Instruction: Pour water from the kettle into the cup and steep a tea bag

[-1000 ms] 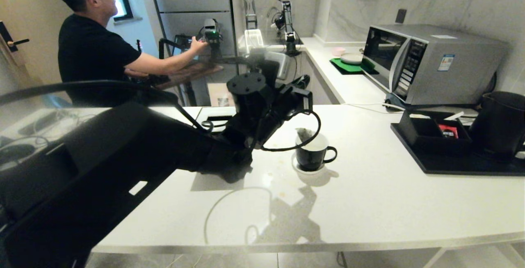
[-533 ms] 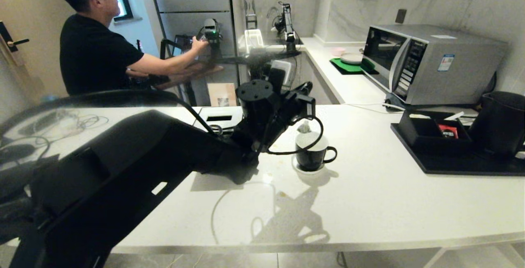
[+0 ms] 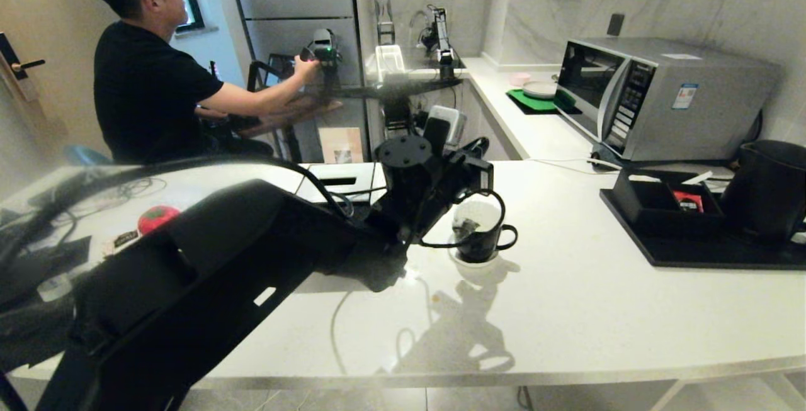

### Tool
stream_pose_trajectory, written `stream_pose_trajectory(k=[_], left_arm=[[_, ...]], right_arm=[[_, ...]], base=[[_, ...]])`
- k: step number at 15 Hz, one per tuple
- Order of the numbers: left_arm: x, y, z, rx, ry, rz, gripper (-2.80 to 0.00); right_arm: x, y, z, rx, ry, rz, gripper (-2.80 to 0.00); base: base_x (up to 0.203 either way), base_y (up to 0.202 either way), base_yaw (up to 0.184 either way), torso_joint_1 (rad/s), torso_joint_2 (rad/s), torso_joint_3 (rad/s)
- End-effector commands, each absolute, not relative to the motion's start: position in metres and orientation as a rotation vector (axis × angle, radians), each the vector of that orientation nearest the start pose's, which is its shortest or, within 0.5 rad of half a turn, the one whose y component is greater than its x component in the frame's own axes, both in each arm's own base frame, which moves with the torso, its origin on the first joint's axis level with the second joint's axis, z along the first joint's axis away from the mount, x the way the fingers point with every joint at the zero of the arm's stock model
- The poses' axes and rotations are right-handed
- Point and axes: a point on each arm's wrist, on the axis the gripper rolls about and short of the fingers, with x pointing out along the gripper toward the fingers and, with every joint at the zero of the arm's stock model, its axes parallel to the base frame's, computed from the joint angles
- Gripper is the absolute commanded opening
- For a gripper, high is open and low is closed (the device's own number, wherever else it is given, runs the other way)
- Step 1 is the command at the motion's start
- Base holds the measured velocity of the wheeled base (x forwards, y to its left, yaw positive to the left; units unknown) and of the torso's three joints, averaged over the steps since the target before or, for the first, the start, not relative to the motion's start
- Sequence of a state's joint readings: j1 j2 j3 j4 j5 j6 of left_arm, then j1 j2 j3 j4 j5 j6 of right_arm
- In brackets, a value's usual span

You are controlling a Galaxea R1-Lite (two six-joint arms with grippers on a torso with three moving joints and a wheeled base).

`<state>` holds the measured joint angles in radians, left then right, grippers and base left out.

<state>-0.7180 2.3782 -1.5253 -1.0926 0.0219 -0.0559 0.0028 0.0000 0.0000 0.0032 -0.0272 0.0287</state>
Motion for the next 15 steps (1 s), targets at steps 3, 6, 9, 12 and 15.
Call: stream_pose_trajectory(k=[3,6,9,12,15], left_arm=[[0.365,-0.329,0.14,-0.141,-0.197,-0.715,-2.8],[0.366,-0.329,0.138,-0.139,-0.193,-0.714,-2.8],[0.368,-0.33,0.146,-0.147,-0.214,-0.713,-2.8],[0.37,-0.332,0.159,-0.153,-0.23,-0.713,-2.8],[0.374,-0.336,0.168,-0.157,-0.245,-0.713,-2.8]], right_arm=[[-0.023,-0.001,0.075,0.029,0.003,-0.025,-2.8],[-0.023,-0.001,0.075,0.029,0.004,-0.025,-2.8],[-0.023,-0.001,0.075,0.029,0.004,-0.025,-2.8],[-0.023,-0.001,0.075,0.029,0.004,-0.025,-2.8],[-0.023,-0.001,0.075,0.029,0.004,-0.025,-2.8]], base=[[0.0,0.0,0.0,0.0,0.0,0.0],[0.0,0.0,0.0,0.0,0.0,0.0],[0.0,0.0,0.0,0.0,0.0,0.0],[0.0,0.0,0.0,0.0,0.0,0.0],[0.0,0.0,0.0,0.0,0.0,0.0]])
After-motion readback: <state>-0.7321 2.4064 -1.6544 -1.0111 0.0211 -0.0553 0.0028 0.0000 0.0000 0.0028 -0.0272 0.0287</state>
